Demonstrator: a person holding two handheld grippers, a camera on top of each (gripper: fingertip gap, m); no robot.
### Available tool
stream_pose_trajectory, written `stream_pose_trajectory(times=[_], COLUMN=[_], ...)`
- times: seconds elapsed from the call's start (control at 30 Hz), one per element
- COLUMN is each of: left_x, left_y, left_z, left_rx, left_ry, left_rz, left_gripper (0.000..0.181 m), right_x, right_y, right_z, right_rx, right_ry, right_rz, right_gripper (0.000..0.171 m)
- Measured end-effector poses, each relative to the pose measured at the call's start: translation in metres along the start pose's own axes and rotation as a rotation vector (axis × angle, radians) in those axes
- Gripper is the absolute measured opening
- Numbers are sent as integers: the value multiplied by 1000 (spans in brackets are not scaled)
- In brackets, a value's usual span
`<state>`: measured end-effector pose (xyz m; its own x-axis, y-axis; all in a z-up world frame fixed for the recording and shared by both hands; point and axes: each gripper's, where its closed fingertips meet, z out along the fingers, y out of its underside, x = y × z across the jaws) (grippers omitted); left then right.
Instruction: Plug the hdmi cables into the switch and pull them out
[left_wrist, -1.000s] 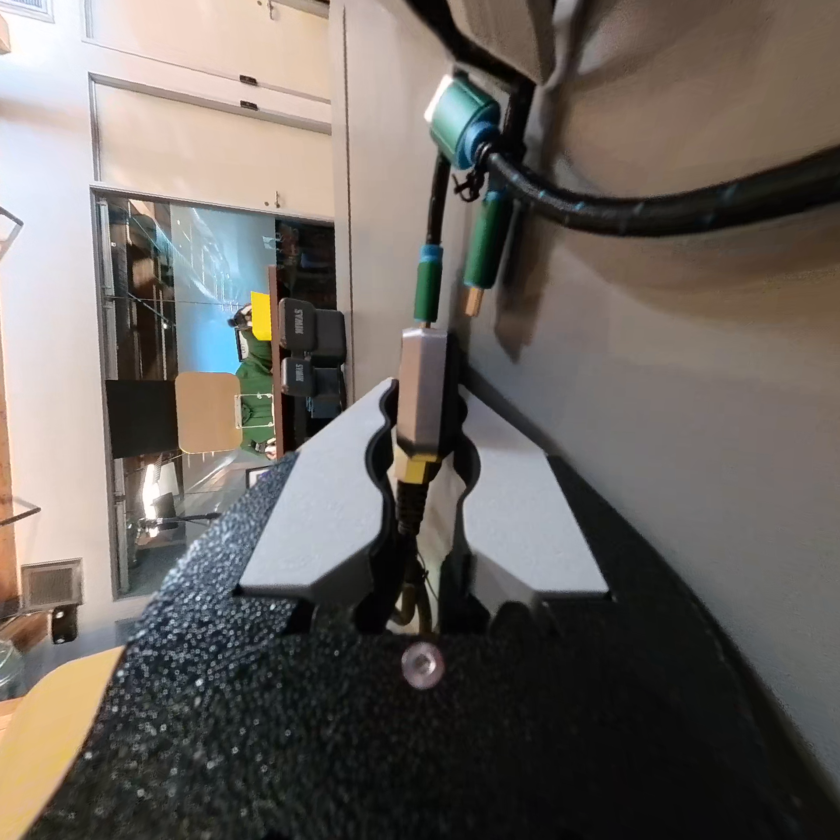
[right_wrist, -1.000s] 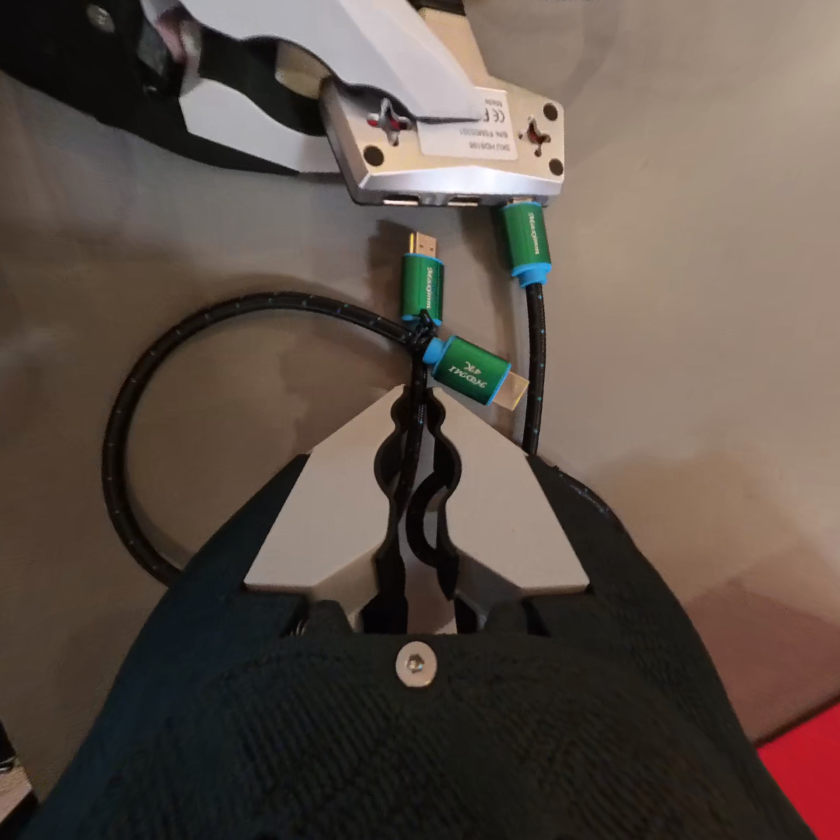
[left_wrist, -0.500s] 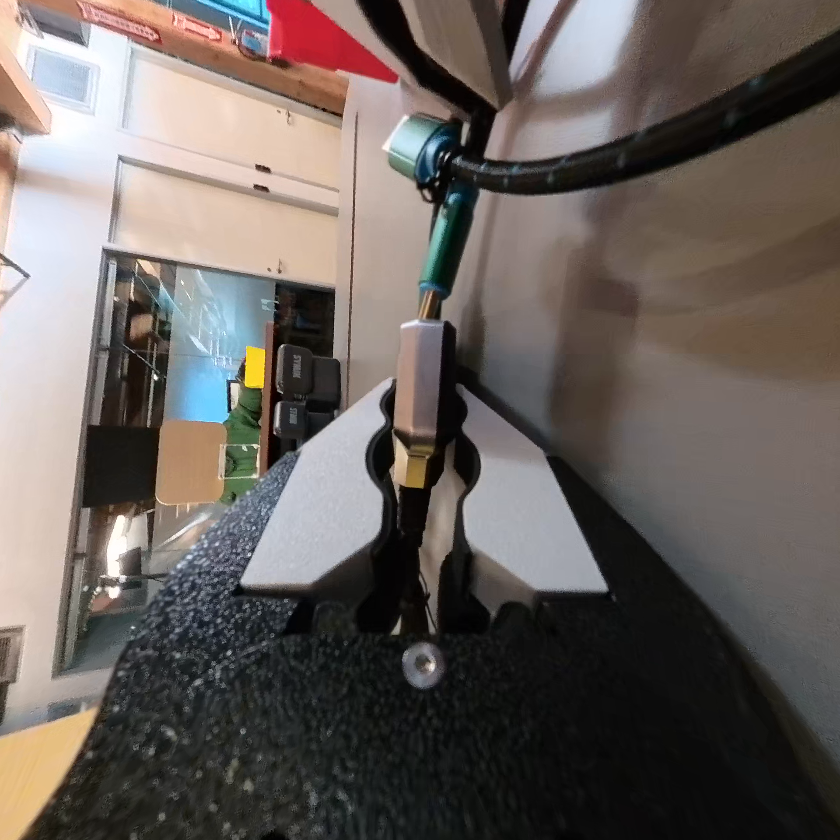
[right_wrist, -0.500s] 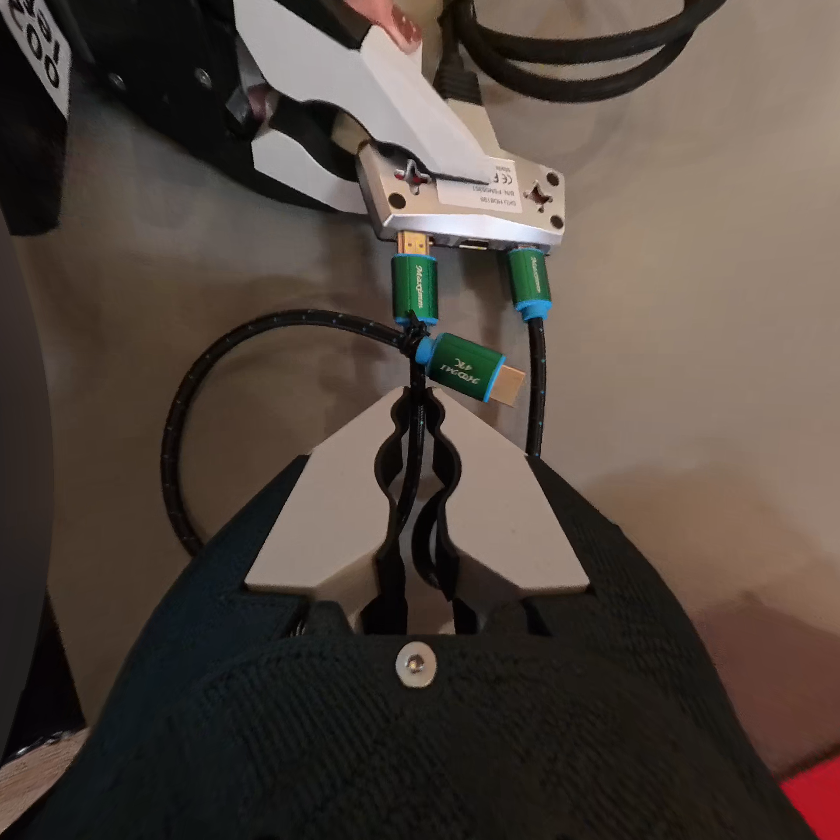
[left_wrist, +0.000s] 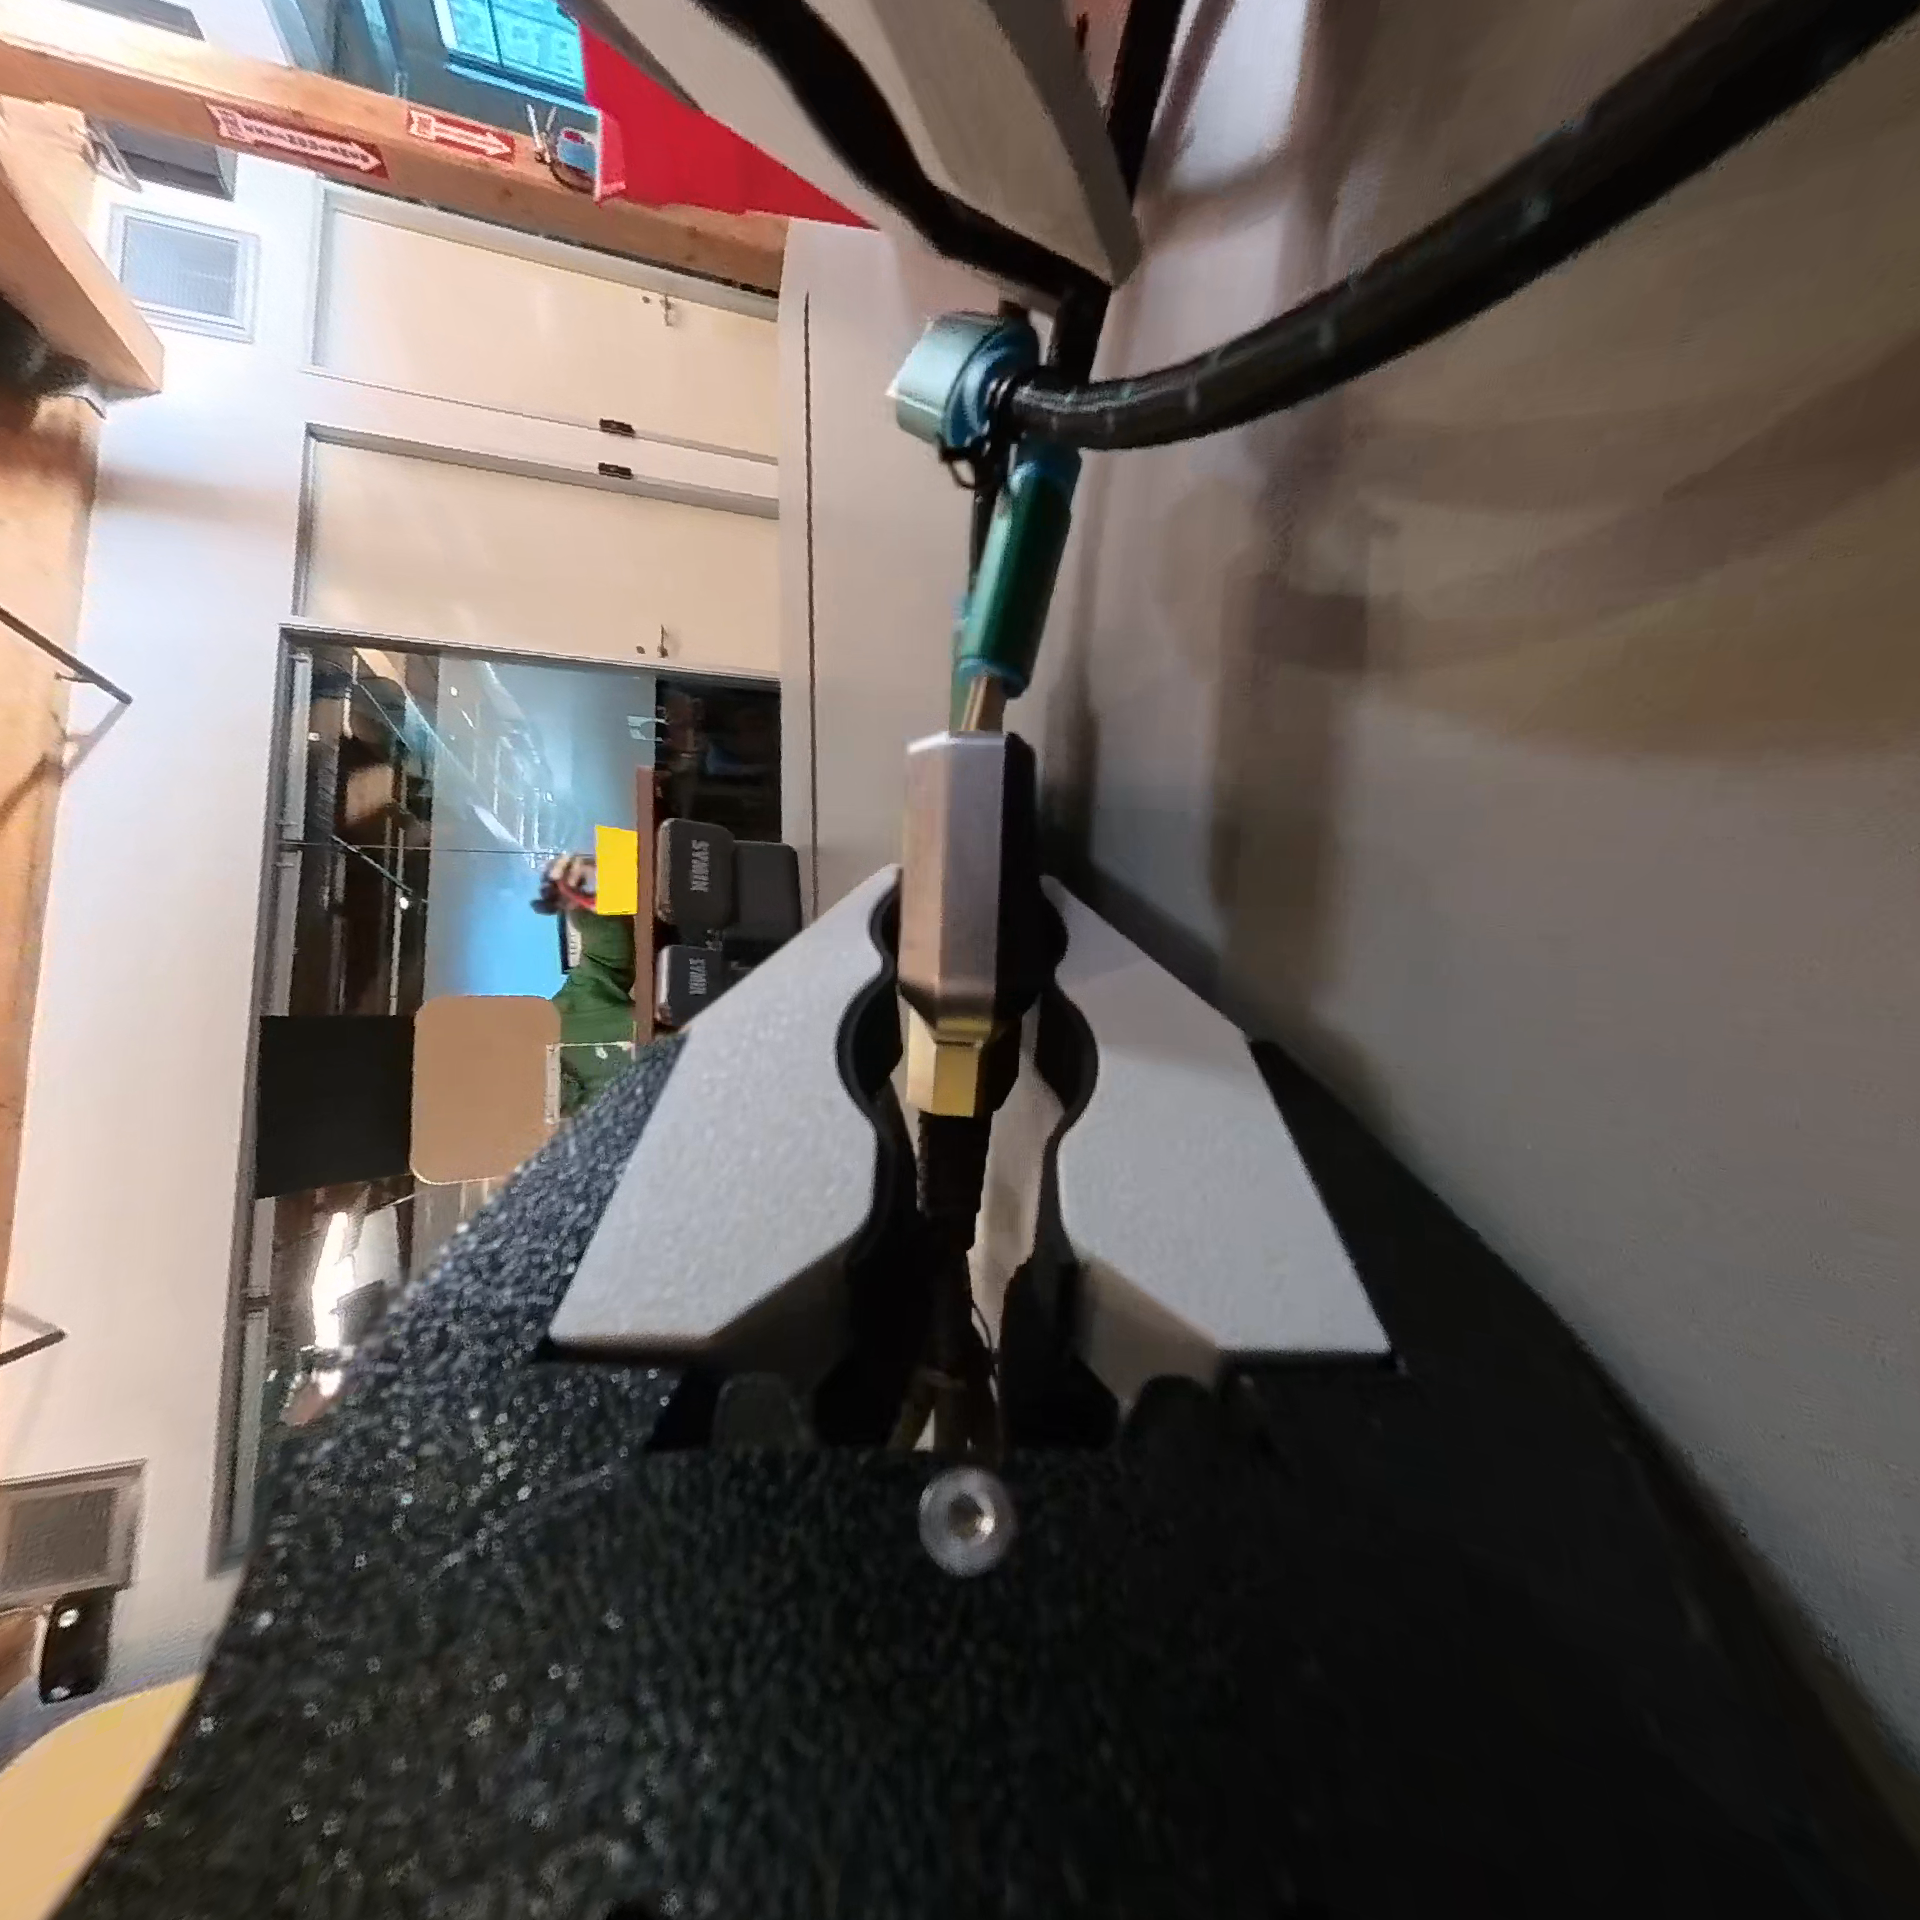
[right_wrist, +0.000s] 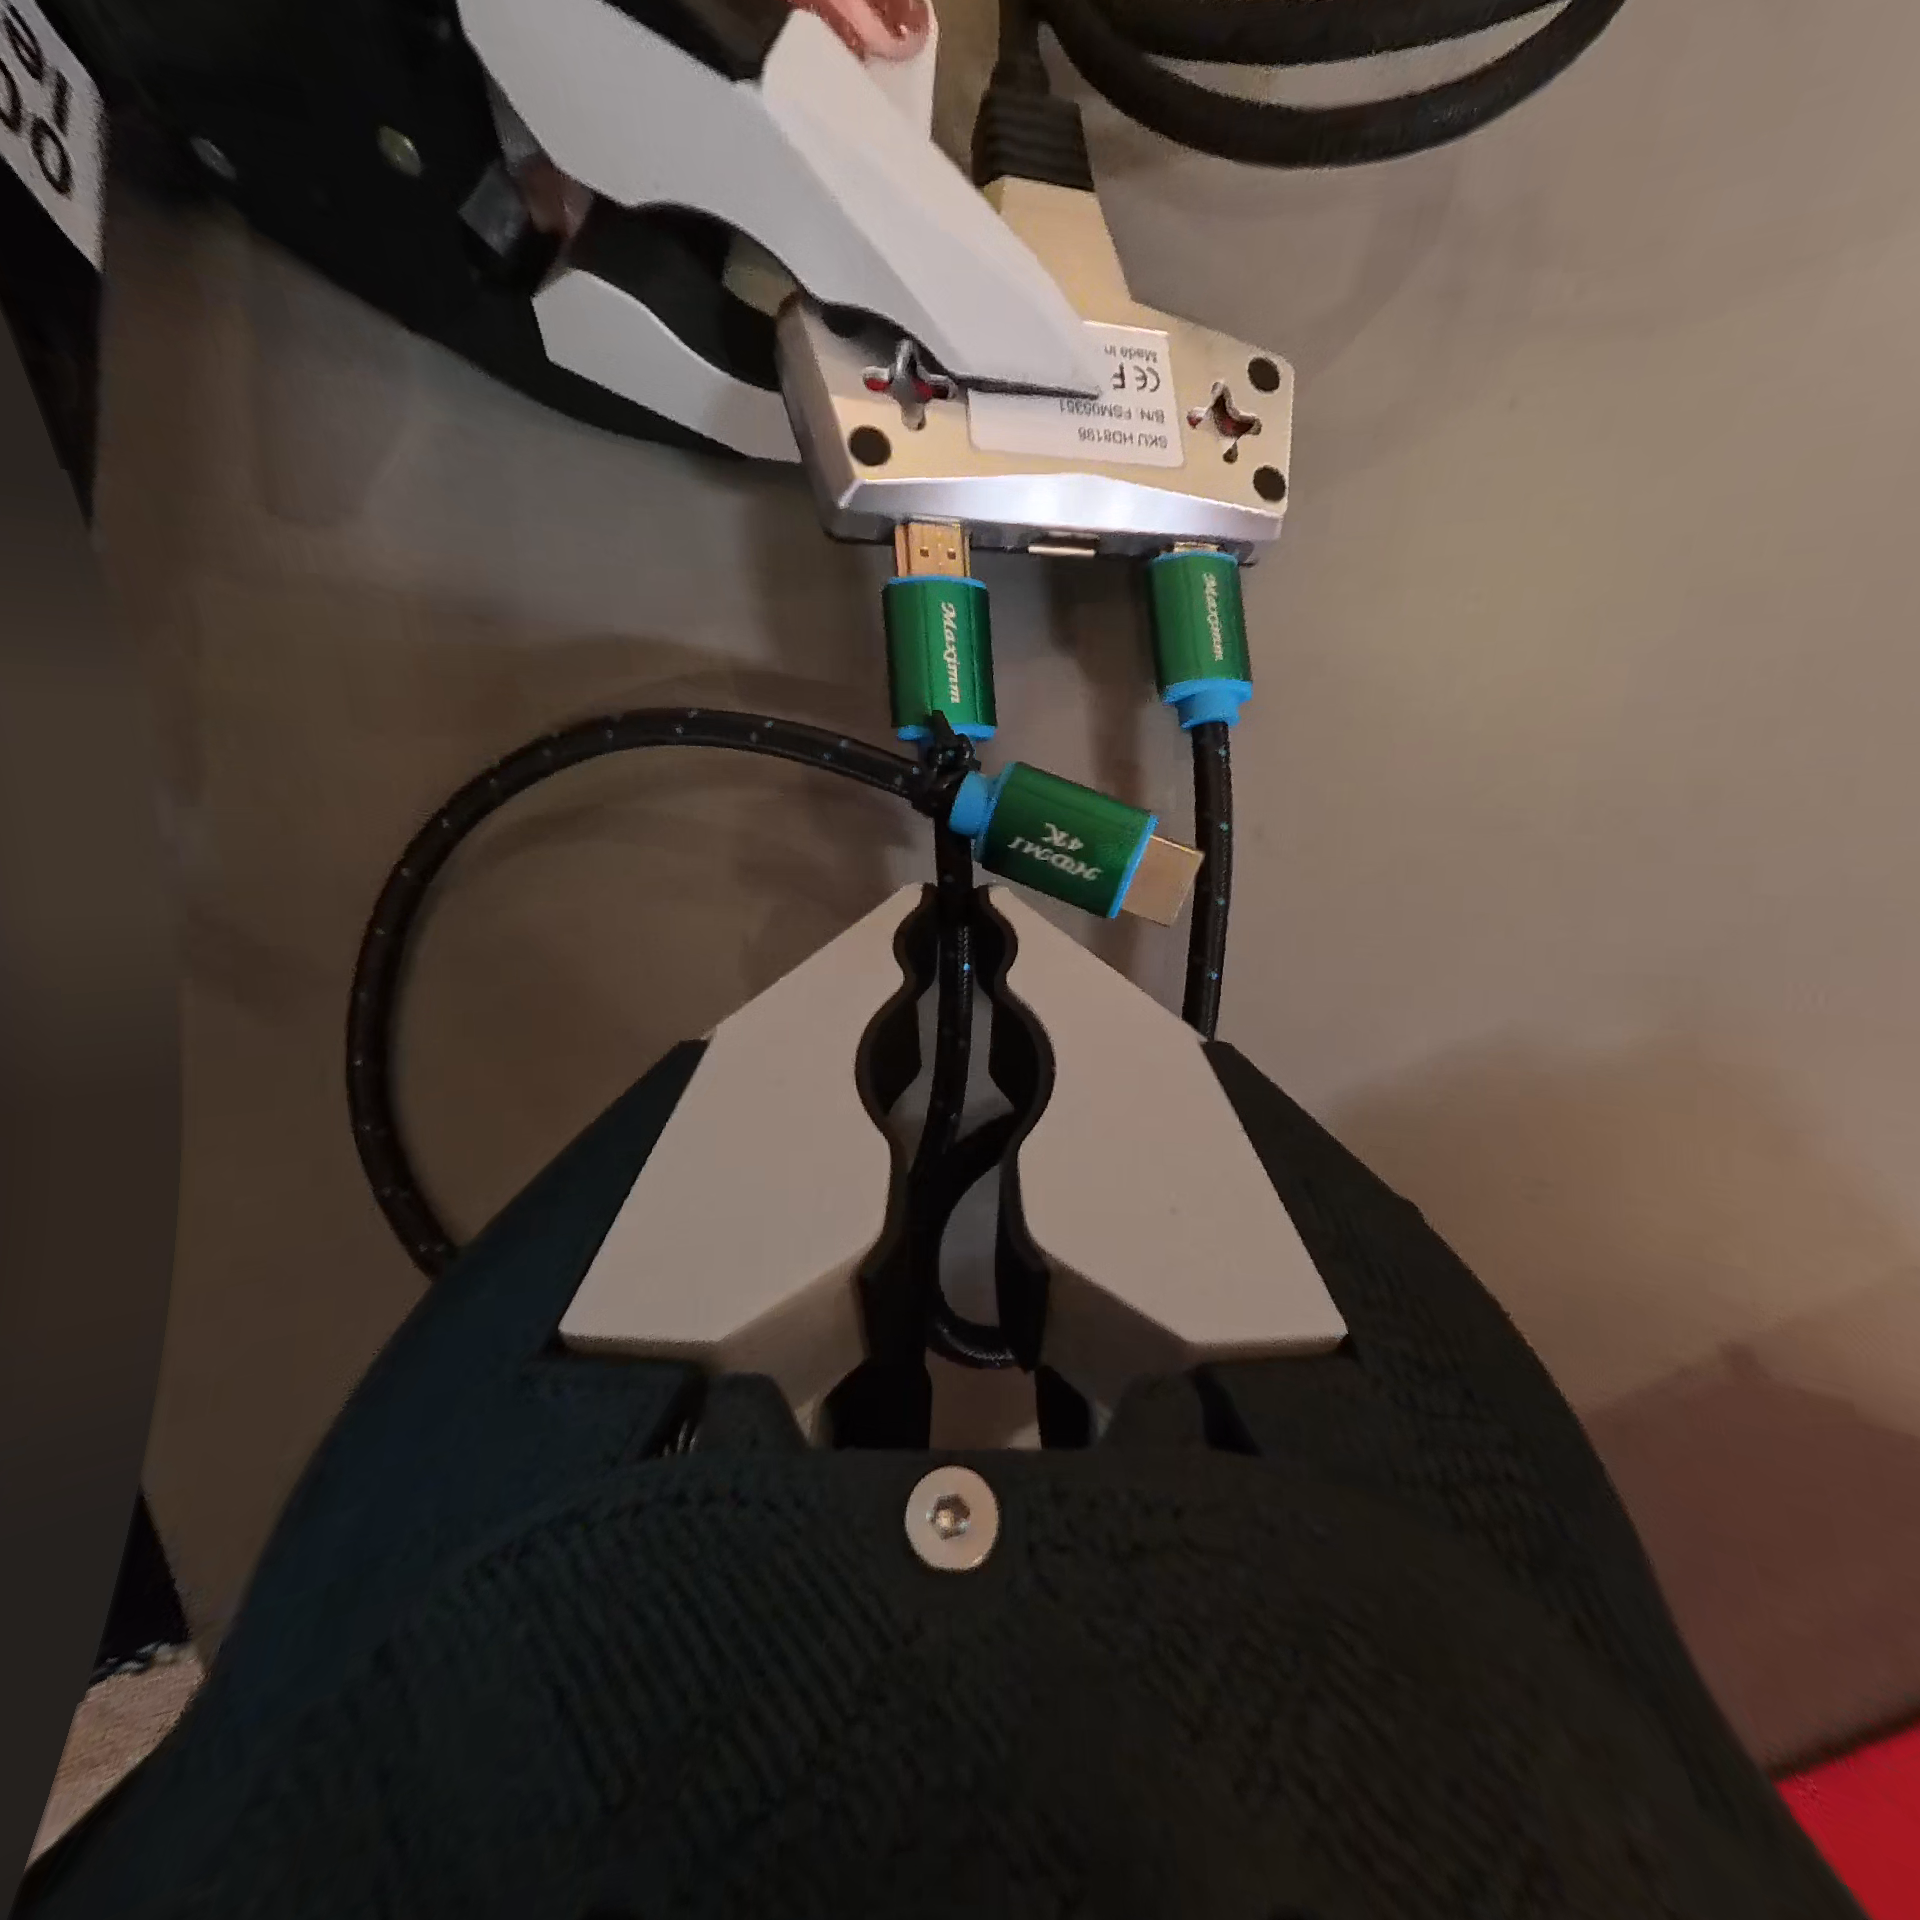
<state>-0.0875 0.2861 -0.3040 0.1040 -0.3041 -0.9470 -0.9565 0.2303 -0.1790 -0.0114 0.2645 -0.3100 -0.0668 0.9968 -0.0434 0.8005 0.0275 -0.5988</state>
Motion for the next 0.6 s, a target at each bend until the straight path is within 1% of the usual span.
stream_pose_trajectory(times=[0.13, 0.33, 0.4, 0.5, 0.6], left_x=[1, 2, 1, 0, 0], left_y=[1, 6, 6, 8, 12], left_z=[0, 0, 0, 0, 0], left_rx=[-26, -87, -89, -90, -134], left_ry=[8, 4, 5, 17, 10], left_rz=[19, 105, 88, 12, 26], left_gripper=[19, 19, 19, 19, 19], right_x=[0, -4, -4, -4, -2], right_y=[1, -4, -5, -4, -5], right_z=[2, 1, 0, 6, 9], right_rx=[-35, 22, 37, 36, 52], right_ry=[47, -18, -33, -38, -39], right_rz=[-45, -11, 0, 17, 30], right_gripper=[4, 3, 3, 3, 3])
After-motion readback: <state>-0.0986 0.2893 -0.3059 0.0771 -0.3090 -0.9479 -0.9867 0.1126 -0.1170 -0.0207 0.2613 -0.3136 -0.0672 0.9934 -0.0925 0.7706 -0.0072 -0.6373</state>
